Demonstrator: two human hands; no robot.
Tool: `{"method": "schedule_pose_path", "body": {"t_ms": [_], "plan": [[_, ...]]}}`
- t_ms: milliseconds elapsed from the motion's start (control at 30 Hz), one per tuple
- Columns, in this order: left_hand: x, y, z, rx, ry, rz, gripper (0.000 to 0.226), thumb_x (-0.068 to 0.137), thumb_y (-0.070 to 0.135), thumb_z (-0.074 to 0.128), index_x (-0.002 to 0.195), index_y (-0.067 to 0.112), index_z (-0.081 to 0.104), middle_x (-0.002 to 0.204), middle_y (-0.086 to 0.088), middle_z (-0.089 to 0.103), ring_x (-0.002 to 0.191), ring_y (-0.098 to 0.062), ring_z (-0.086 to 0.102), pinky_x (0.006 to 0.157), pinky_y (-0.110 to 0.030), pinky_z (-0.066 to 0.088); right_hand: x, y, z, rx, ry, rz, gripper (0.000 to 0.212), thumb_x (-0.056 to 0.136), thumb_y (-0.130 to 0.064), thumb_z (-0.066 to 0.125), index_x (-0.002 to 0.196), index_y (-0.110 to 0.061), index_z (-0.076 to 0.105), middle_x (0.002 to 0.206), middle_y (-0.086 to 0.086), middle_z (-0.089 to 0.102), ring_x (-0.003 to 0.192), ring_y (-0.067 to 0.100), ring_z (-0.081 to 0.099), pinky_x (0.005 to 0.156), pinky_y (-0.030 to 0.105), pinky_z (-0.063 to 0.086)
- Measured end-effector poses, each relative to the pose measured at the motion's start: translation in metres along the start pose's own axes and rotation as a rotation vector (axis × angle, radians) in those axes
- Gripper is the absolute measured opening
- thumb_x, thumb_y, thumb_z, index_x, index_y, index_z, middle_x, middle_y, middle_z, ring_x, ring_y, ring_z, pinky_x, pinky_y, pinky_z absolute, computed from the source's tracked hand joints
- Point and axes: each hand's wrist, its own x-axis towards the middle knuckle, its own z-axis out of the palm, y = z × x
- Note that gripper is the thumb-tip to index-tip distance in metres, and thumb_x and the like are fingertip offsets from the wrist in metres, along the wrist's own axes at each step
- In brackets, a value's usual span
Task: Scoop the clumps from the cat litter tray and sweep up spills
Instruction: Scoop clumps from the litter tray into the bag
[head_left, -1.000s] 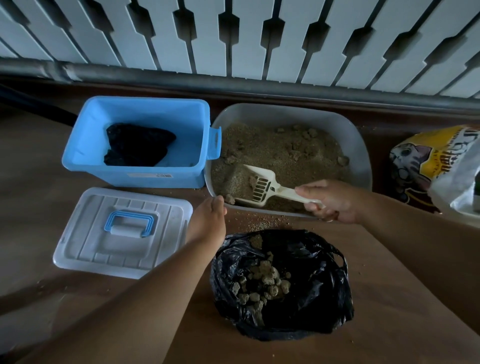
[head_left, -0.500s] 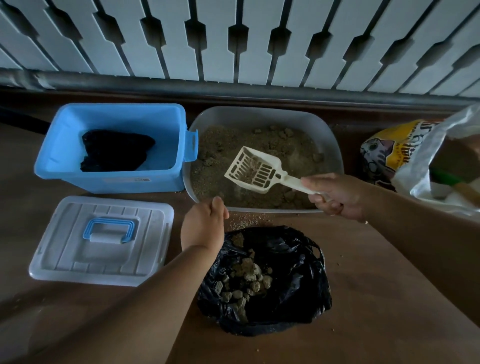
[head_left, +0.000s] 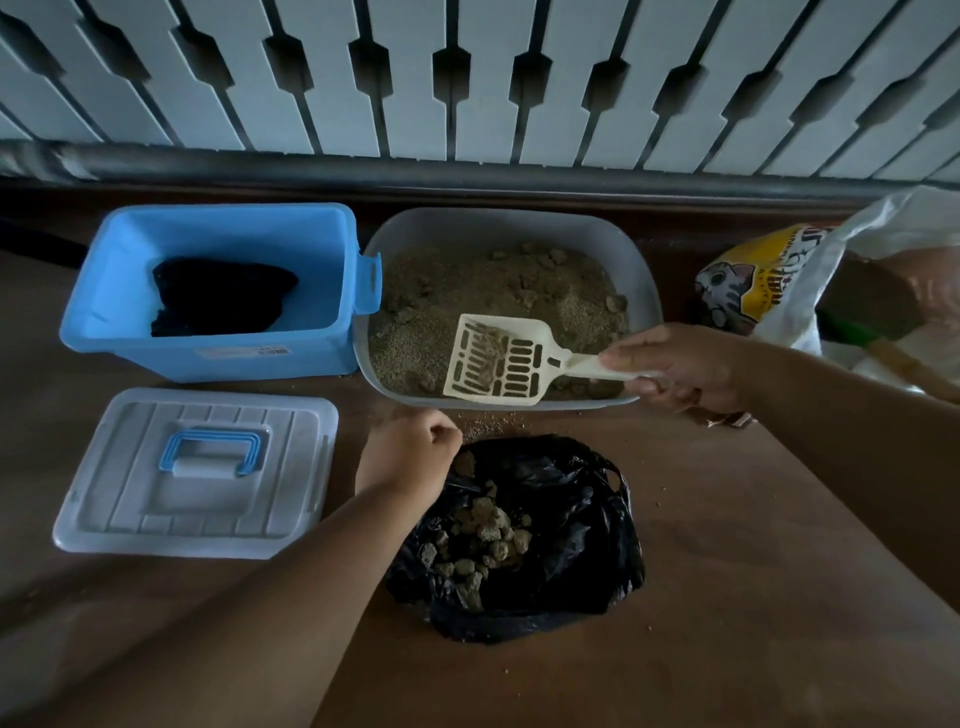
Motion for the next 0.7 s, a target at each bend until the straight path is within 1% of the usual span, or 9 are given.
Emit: {"method": "schedule_pose_path", "body": {"t_ms": [33,100,167,233,367,467,533,600,700], "plan": [[0.001,-0.002,0.001,0.07,-0.001,-0.003,0.023,0.086,0.05,0.054,0.098,0.037,0.068,0.103,0.012,0.065,0.098,-0.014,0.062,0.079,-0.039,0.056,-0.003,-0.002,0.001,-0.031,-0.02,0.015,0.038,0.088,-0.029,0.065,0.117,-0.006,0.067,0.057,0.002,0.042,0.037,0.007,0.024,0.036,0.016,0.018],[0.0,-0.003,0.002,0.212,-0.063,-0.056,0.04,0.084,0.051,0.062,0.121,0.035,0.059,0.123,0.003,0.054,0.115,-0.023,0.054,0.09,-0.043,0.052,-0.009,-0.007,0.004,-0.084,-0.056,0.052,0.031,0.088,-0.028,0.064,0.111,-0.008,0.068,0.055,0.002,0.043,0.037,0.007,0.024,0.037,0.017,0.018],[0.001,-0.005,0.002,0.244,-0.14,-0.142,0.061,0.083,0.049,0.068,0.138,0.033,0.048,0.133,-0.002,0.053,0.118,-0.026,0.055,0.093,-0.045,0.052,-0.013,-0.01,0.007,-0.155,-0.094,0.072,0.03,0.085,-0.029,0.066,0.11,-0.012,0.069,0.054,0.002,0.043,0.038,0.008,0.025,0.037,0.017,0.019],[0.001,-0.006,-0.001,0.196,-0.2,-0.219,0.065,0.084,0.044,0.072,0.142,0.031,0.046,0.132,-0.003,0.059,0.114,-0.025,0.061,0.093,-0.044,0.053,-0.016,-0.013,0.01,-0.251,-0.129,0.084,0.034,0.084,-0.03,0.067,0.114,-0.013,0.069,0.055,0.002,0.043,0.038,0.009,0.025,0.039,0.019,0.02],[-0.001,-0.003,-0.005,0.211,-0.195,-0.244,0.025,0.094,0.032,0.063,0.118,0.027,0.067,0.106,0.003,0.067,0.099,-0.021,0.064,0.087,-0.036,0.055,-0.023,-0.02,0.015,-0.394,-0.181,0.11,0.018,0.093,-0.026,0.063,0.103,-0.016,0.075,0.057,0.003,0.044,0.038,0.01,0.023,0.042,0.021,0.018],[0.0,0.0,-0.008,0.188,-0.12,-0.195,0.019,0.095,0.037,0.061,0.108,0.026,0.07,0.092,0.004,0.068,0.082,-0.017,0.064,0.07,-0.031,0.052,-0.025,-0.021,0.019,-0.465,-0.223,0.122,0.019,0.096,-0.026,0.062,0.087,-0.022,0.077,0.059,0.006,0.042,0.038,0.011,0.022,0.043,0.023,0.015],[-0.001,0.004,-0.01,0.14,-0.098,-0.187,0.017,0.095,0.039,0.061,0.101,0.026,0.07,0.082,0.006,0.065,0.073,-0.013,0.061,0.06,-0.028,0.045,-0.022,-0.02,0.02,-0.487,-0.23,0.142,0.017,0.096,-0.026,0.062,0.097,-0.018,0.077,0.059,0.006,0.043,0.039,0.011,0.021,0.043,0.023,0.014],[0.0,0.007,-0.012,0.115,-0.085,-0.174,0.018,0.095,0.04,0.061,0.095,0.026,0.071,0.079,0.006,0.066,0.071,-0.012,0.062,0.058,-0.027,0.043,-0.02,-0.02,0.021,-0.503,-0.233,0.148,0.019,0.096,-0.027,0.062,0.106,-0.015,0.075,0.059,0.005,0.044,0.04,0.012,0.021,0.042,0.023,0.014],[0.0,0.01,-0.014,0.105,-0.09,-0.177,0.018,0.094,0.041,0.06,0.087,0.027,0.07,0.077,0.005,0.067,0.071,-0.014,0.064,0.059,-0.028,0.046,-0.019,-0.021,0.024,-0.509,-0.241,0.143,0.019,0.097,-0.026,0.061,0.107,-0.016,0.074,0.058,0.004,0.044,0.04,0.012,0.021,0.043,0.023,0.013]]}}
